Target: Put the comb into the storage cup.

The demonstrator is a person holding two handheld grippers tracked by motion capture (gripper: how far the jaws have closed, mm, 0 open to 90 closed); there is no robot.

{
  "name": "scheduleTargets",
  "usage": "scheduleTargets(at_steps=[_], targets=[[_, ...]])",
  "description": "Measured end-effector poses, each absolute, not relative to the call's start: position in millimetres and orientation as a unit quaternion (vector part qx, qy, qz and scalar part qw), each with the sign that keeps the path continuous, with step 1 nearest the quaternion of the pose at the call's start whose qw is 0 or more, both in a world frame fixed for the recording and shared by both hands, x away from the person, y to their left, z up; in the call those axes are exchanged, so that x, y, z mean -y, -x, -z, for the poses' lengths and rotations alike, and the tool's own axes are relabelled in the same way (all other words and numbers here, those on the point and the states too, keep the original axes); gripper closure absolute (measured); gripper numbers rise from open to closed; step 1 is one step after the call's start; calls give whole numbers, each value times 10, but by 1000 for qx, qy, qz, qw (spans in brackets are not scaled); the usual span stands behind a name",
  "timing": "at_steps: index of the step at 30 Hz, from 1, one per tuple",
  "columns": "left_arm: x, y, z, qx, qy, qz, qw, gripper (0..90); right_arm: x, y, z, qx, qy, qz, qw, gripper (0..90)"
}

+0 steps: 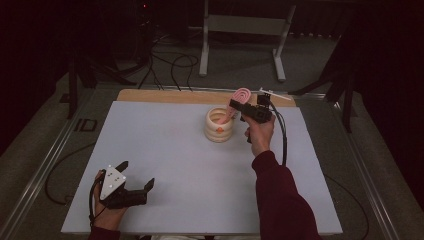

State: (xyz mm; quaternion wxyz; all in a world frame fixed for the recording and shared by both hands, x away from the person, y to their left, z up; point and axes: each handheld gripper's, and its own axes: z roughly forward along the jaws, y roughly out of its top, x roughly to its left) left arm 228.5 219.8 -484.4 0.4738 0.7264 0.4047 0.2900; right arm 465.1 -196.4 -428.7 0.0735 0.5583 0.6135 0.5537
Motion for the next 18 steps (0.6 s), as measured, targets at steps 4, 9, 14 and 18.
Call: scheduleTargets(at_steps=[4, 9, 14, 18], targets=[[-2197, -2286, 4844, -405, -726, -290, 474, 0, 1967, -4646, 4297, -615, -559, -551, 73, 385], [-2194, -2287, 4846, -405, -726, -289, 475, 0, 1989, -4638, 4313, -615, -561, -549, 72, 367], [-2188, -2289, 4848, -404, -727, -289, 474, 0, 2001, -4616, 4289, -622, -555, -547, 79, 318], [-2187, -2290, 4848, -404, -727, -289, 474, 0, 2011, -4602, 4282, -628, -551, -543, 85, 279]])
